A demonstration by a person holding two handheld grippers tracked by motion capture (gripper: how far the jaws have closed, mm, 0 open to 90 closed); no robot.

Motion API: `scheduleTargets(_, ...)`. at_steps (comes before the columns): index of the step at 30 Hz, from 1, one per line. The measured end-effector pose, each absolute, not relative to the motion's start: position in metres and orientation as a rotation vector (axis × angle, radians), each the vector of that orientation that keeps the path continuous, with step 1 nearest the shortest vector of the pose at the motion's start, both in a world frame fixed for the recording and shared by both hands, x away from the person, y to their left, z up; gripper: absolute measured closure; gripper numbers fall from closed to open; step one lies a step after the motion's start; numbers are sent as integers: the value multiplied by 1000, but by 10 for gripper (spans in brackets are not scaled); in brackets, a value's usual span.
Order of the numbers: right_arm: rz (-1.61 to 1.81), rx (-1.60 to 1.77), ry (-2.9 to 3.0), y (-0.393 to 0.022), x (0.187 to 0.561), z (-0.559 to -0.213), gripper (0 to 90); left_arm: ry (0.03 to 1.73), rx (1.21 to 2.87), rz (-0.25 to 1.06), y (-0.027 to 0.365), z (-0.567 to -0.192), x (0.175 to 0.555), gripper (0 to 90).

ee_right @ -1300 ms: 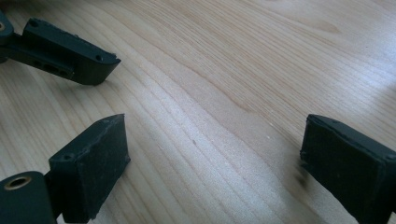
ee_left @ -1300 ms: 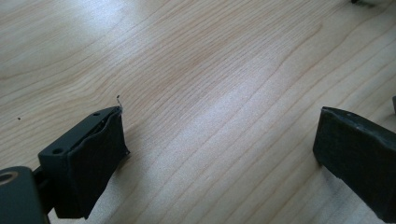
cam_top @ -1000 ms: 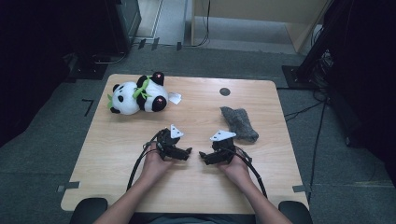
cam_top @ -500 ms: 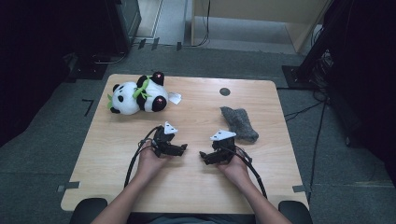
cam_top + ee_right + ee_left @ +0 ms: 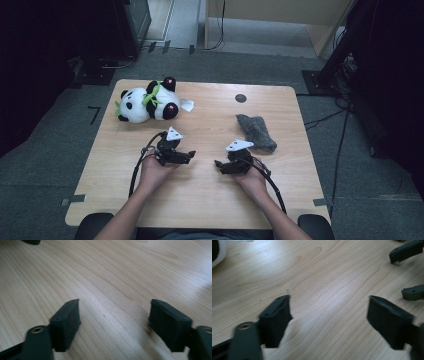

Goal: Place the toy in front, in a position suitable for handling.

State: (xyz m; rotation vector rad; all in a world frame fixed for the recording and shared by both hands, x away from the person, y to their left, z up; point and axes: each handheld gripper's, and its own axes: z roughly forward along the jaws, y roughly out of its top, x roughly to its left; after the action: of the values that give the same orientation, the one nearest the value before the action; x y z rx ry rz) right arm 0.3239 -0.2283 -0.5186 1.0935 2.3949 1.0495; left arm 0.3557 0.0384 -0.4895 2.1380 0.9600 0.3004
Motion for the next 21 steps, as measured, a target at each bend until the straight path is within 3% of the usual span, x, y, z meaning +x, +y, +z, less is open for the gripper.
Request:
scheduleTargets(7,1037,1111,2402,-230,325,-510,393,979,2108,299,50,-482,357,255)
scheduleTargets(21,1149,1146,2321,-242,327,-482,366,1015,2073,303,73,-469,360,255)
